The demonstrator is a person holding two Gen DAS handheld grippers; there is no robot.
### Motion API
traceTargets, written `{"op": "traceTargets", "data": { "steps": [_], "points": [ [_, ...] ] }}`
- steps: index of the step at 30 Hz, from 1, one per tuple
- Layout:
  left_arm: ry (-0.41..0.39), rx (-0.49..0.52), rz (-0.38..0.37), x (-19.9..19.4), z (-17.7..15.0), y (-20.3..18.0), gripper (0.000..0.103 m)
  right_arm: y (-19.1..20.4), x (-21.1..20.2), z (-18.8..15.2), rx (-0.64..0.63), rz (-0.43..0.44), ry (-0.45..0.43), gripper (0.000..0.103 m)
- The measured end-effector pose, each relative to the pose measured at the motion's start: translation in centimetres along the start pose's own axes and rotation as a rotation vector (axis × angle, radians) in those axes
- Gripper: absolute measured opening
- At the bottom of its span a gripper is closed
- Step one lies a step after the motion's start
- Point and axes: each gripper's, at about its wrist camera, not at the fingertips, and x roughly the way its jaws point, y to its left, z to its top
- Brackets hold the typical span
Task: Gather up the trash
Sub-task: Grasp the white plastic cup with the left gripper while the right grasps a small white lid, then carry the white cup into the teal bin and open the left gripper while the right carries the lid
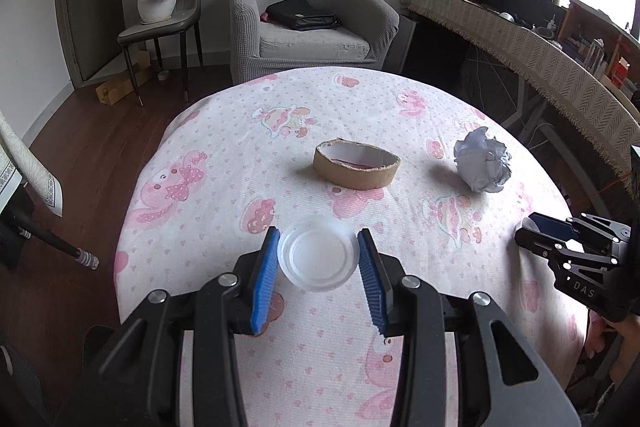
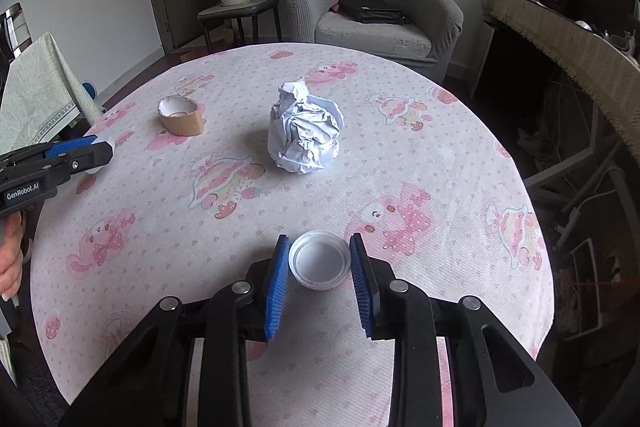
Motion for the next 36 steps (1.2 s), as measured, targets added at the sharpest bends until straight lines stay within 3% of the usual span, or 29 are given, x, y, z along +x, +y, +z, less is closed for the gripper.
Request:
{"op": "traceTargets", "data": {
  "steps": [9,22,36],
  "points": [
    [-0.009,-0.005,0.007,-2.9,-2.1,1.5,0.042,3.6,-1.8,0.2,0.016,0.046,-0.047,0.030],
    [-0.027,-0.013,0.061,-7.6,-5.9,5.8,0.042,11.9,-3.6,0.3,-0.023,0.140,-0.094,0.030],
    [-0.008,-0.142,0.118,-10.1,-9.0,14.6,0.042,22.0,-3.0,2.0,-0.127,0.257,-0.109,0.030]
  ]
}}
